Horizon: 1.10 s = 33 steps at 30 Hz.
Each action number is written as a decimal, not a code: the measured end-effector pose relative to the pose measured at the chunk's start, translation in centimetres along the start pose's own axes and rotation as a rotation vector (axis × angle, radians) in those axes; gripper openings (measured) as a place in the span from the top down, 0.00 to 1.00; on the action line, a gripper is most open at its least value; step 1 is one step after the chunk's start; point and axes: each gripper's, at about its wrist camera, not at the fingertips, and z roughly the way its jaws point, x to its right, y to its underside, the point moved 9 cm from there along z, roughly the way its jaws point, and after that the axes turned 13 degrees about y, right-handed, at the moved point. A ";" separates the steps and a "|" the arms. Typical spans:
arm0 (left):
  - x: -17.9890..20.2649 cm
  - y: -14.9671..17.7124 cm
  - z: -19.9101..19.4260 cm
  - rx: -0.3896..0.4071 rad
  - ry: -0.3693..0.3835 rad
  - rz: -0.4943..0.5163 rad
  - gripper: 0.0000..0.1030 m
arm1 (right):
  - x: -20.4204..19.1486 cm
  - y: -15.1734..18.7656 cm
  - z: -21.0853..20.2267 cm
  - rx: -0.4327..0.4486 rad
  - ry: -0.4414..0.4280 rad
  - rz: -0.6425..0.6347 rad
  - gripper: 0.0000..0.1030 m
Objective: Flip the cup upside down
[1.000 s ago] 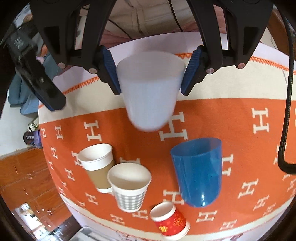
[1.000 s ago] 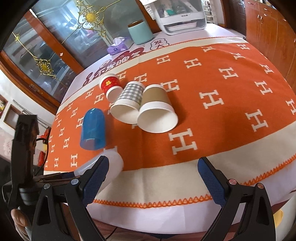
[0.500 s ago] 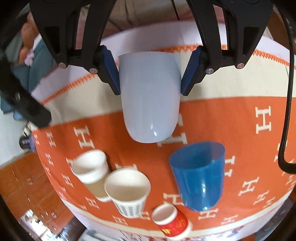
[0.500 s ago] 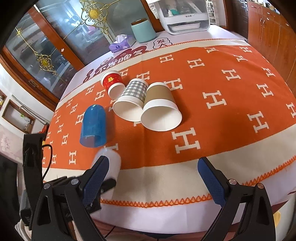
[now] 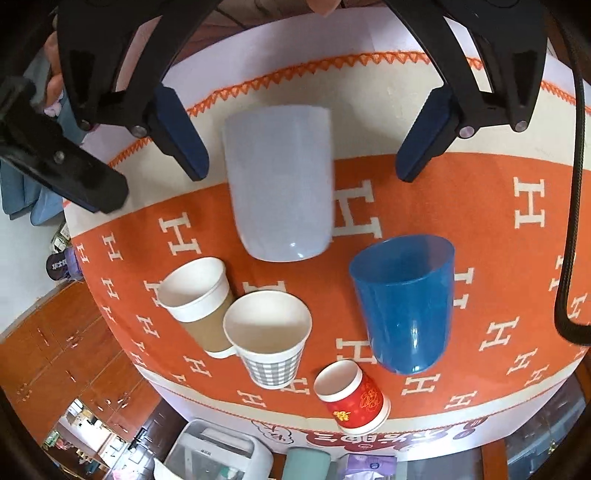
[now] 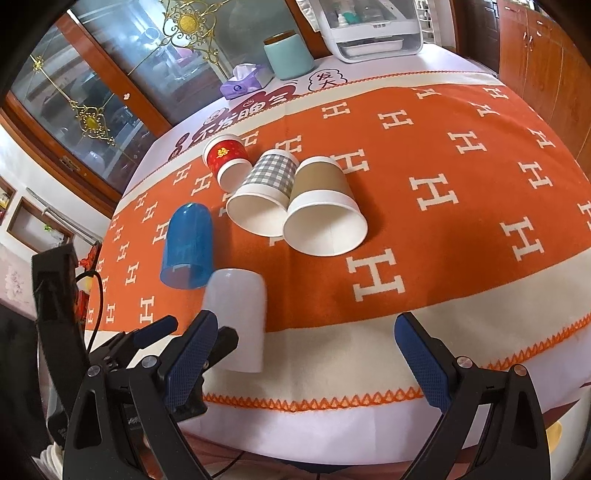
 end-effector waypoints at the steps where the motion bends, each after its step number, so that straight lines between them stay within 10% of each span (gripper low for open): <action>1: 0.1 0.0 -0.3 -0.003 0.001 0.004 0.03 | -0.2 -0.1 0.0 -0.002 -0.006 -0.004 0.05; 7: 0.2 0.0 -2.9 -0.012 0.006 0.050 0.06 | -1.6 -1.0 0.4 -0.050 -0.063 -0.030 0.05; 10: -0.7 0.2 -4.5 -0.020 0.003 0.026 0.33 | -2.7 -1.2 1.2 -0.108 -0.111 -0.042 0.05; 33: -8.8 -1.9 -7.9 0.031 -0.012 -0.073 0.34 | -9.0 0.0 10.9 -0.450 -0.154 -0.080 0.19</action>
